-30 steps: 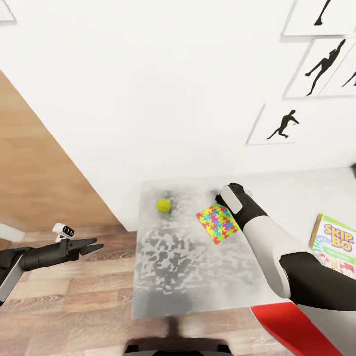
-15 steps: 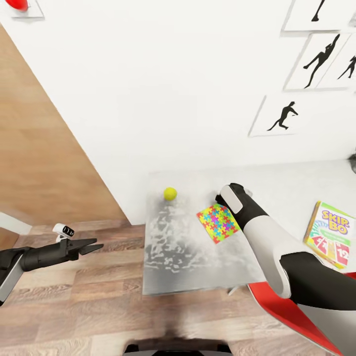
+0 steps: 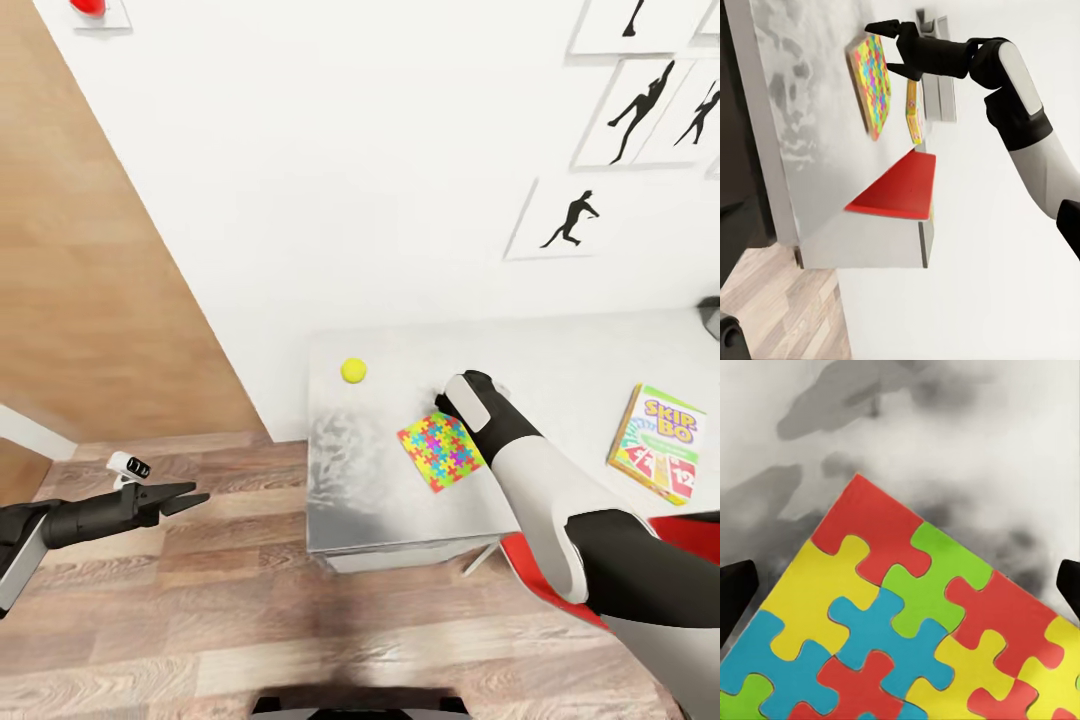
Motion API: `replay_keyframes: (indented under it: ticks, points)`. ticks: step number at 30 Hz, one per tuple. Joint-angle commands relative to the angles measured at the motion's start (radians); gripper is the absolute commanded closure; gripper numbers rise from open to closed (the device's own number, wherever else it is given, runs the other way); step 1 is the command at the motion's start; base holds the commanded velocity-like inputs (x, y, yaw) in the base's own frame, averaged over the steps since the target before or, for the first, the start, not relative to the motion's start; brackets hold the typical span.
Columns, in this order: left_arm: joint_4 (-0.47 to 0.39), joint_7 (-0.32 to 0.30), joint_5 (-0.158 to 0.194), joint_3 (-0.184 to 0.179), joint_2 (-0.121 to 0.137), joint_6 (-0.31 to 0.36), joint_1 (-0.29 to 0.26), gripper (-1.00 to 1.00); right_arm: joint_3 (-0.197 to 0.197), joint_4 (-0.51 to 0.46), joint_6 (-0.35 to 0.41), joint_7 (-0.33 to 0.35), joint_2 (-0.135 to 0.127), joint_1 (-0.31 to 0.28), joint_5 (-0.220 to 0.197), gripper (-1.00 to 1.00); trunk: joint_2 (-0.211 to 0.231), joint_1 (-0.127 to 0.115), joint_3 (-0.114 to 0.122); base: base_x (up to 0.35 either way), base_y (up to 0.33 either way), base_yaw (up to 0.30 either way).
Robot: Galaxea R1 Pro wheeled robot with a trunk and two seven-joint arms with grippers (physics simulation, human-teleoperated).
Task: Put all the toys in the child's room - the three board games (two on the bed and one on the table), the two jigsaw puzzles on the table, and the tennis ball on the table - inside the toy box on the table in the child's room.
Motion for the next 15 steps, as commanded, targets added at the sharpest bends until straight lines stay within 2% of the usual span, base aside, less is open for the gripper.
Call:
replay_keyframes:
  ticks: [1,6,15]
  points:
    - [0.0,-0.003,0.001,-0.001,0.001,0.011,0.0,-1.0,0.006,-0.001,0.005,-0.008,-0.002,-0.001,-0.012,-1.0,-0.002,0.0,-0.002,-0.152,0.024,0.0]
    - [0.0,-0.003,0.001,-0.001,0.001,0.011,0.0,-1.0,0.006,-0.001,0.005,-0.008,-0.002,-0.001,-0.011,-1.0,-0.002,0.0,-0.002,-0.131,0.042,0.0]
    - [0.001,-0.003,0.001,-0.001,0.001,0.011,0.0,-1.0,0.006,0.001,0.002,-0.008,-0.006,-0.001,-0.011,-1.0,-0.002,0.0,-0.002,-0.04,0.014,0.0]
